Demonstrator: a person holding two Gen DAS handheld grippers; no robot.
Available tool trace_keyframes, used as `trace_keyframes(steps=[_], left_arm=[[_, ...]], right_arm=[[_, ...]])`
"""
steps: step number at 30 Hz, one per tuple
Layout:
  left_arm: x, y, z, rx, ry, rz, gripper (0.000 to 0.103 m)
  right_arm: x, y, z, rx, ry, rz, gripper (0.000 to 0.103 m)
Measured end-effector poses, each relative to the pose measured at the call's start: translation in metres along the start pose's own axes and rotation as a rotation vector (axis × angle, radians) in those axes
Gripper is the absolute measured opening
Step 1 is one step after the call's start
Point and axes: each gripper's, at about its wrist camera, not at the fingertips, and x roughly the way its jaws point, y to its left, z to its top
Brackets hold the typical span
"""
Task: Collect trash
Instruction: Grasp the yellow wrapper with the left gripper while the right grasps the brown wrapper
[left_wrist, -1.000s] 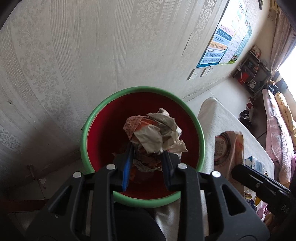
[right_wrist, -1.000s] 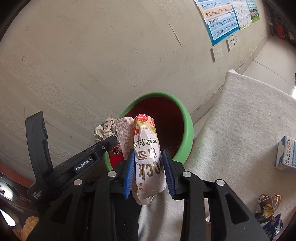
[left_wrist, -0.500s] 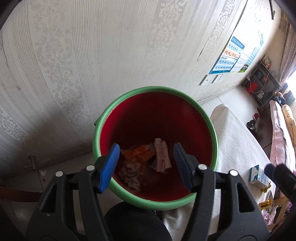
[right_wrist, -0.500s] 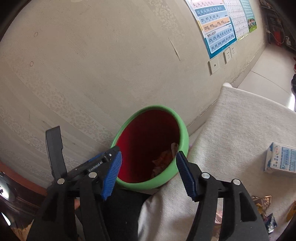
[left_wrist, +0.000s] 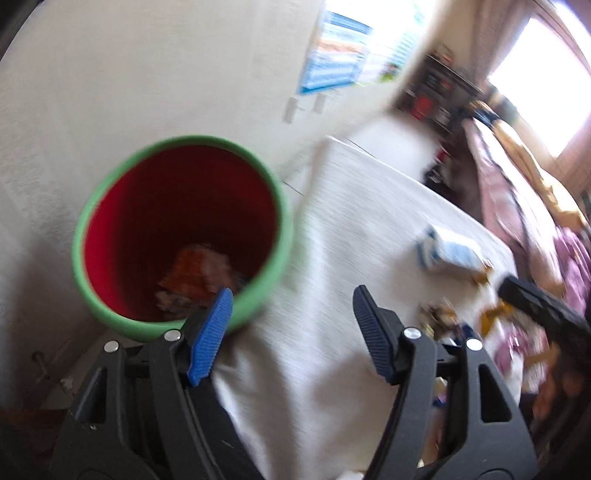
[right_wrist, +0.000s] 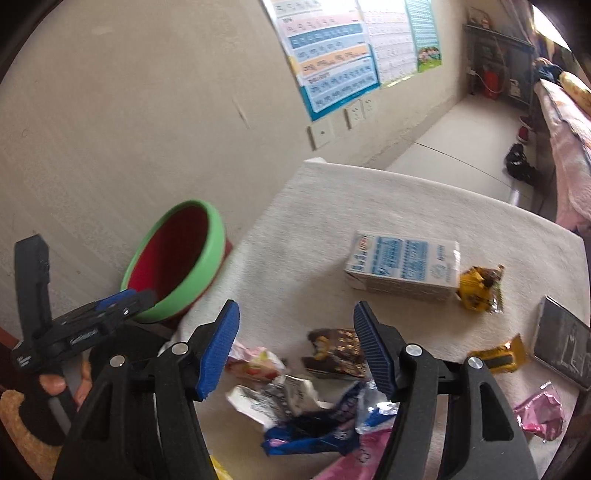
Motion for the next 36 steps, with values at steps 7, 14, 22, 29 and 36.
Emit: trace_keyframes(steps=[7,14,22,29,36], left_arm=[[-0.012,-0.060,-0.045,0.341,0.174,-0.247,0.066],[-0.016,-0.108,-0.086,0.576,0.346,-0.434,0.066],[0.009,-0.139,-0.135,0.747,0.562,-0.385,0.071],[0.015,-0.141,-0.140,0.759,0.560,-0.349,0.075],[0.019,-0.140,-0.139,0.737,0.549,-0.347,0.075]], right_arm=[[-0.007,-0.052,-0.004,0.122,0.001,-0.036,0.064],[0.003,-0.030,-0.008,0.046,0.057,-0.019,0.066],[0.029,-0.027,-0.017,0.037,0.121,-0.031,0.068],[0.062,-0.025,-0.027,0.044,0.190,-0.034,0.073],[0.080,-0.019,-0.034,0.006,0.219,-0.049,0.058]])
